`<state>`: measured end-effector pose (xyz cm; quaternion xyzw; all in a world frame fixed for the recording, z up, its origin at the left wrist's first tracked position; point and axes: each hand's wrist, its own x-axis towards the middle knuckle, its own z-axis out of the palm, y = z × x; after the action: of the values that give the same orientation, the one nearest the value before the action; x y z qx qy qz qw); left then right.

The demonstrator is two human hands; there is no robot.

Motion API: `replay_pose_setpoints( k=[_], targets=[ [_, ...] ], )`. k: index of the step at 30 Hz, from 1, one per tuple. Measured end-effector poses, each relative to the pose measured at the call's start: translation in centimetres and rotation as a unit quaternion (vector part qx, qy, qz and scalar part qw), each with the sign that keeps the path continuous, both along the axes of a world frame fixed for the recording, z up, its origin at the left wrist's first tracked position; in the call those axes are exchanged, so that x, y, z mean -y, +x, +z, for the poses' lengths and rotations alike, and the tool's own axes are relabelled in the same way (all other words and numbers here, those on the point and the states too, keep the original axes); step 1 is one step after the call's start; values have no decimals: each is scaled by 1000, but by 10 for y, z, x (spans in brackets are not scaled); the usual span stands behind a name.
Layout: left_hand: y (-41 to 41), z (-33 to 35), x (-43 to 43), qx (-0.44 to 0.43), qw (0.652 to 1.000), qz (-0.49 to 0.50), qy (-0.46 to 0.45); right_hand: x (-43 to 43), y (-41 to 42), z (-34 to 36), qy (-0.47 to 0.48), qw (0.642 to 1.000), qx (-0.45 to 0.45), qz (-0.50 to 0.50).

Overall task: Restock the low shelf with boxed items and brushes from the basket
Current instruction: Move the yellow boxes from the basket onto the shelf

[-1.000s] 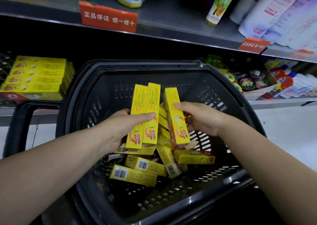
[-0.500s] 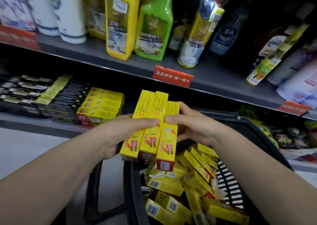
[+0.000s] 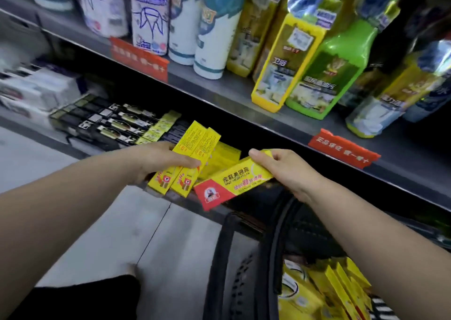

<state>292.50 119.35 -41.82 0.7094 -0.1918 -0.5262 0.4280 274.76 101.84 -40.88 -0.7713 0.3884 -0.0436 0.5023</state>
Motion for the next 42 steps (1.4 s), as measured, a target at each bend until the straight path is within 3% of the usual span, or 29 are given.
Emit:
replay_pose_setpoints(
  k=[5, 8, 13, 15, 19, 26, 32, 37, 42],
  targets=[
    [32, -36, -6, 17, 999, 49, -3, 20, 26, -30, -83, 996, -29, 31],
    [42, -54, -2, 23, 998, 59, 3, 45, 35, -48, -125, 990, -54, -39],
    [47, -84, 11, 1, 998, 69, 3, 84, 65, -78, -85, 984, -131, -84],
    [47, -95, 17, 2, 997, 76, 3, 100, 82, -88, -151, 970, -183, -59],
    [46, -112, 28, -8, 996, 90, -4, 128, 117, -108, -234, 953, -193, -7],
    [49, -132, 35, -21, 994, 108, -15, 129, 144, -148, -185, 947, -235, 115],
    [51, -137, 39, -25, 992, 125, -22, 131, 145, -155, -152, 944, -258, 140],
    [48, -130, 42, -46, 991, 121, -28, 106, 151, -133, -249, 887, -343, 185],
    [44, -116, 39, -99, 989, 87, -67, 43, 147, -76, -245, 883, -142, 373]
  ],
)
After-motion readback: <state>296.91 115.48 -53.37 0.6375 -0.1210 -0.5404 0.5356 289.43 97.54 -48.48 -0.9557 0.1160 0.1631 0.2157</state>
